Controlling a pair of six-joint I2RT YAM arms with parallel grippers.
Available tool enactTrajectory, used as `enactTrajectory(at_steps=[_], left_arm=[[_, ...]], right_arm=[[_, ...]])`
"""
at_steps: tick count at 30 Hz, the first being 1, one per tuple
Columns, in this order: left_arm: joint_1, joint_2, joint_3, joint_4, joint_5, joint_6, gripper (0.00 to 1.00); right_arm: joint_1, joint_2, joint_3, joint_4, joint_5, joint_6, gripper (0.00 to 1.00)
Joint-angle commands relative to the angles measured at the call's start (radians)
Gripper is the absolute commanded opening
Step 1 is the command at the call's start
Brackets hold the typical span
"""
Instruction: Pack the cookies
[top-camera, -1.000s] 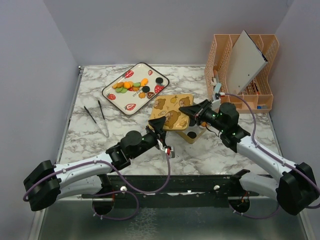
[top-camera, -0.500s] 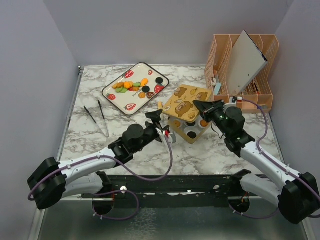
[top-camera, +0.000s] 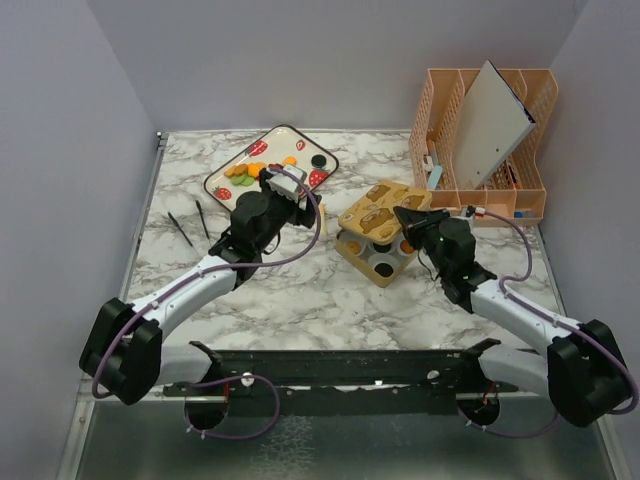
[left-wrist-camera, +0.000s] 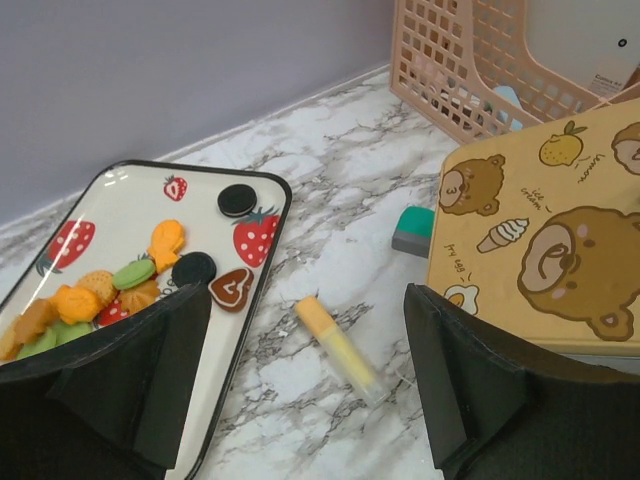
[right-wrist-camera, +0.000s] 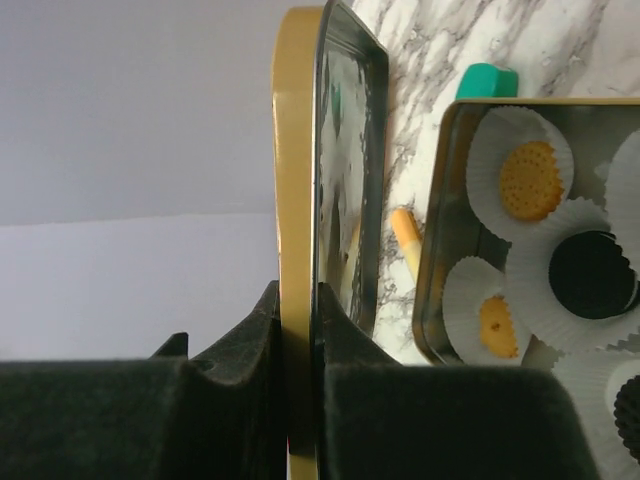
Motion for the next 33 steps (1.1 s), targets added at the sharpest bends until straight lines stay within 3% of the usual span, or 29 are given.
enactTrajectory(at_steps=[1, 7, 17, 22, 27, 33], left_arm=[[0.022, 0.033, 0.034, -0.055, 0.03, -0.155, 0.85], [0.027, 0.085, 0.075, -0.118, 0.041, -0.189, 0.85], [0.039, 0.244, 0.229, -0.292, 0.137, -0.262, 0.85], [0.045, 0.355, 0.34, -0.37, 0.216, -0.318, 0.84], [0.047, 0.459, 0.413, -0.404, 0.311, -0.369, 0.82], [0.046, 0.573, 0.502, -0.429, 0.389, -0.41, 0.79]], right_arm=[[-0.006, 0.052, -0.027, 0.103, 0.032, 0.032, 0.01], [-0.006, 0.111, -0.062, 0.141, 0.003, 0.041, 0.0], [-0.006, 0.049, -0.172, 0.065, 0.031, 0.023, 0.01], [-0.006, 0.019, -0.197, 0.023, 0.024, -0.015, 0.11], [-0.006, 0.003, -0.214, -0.004, 0.032, -0.05, 0.33], [-0.006, -0.019, -0.237, -0.032, 0.041, -0.065, 0.45]])
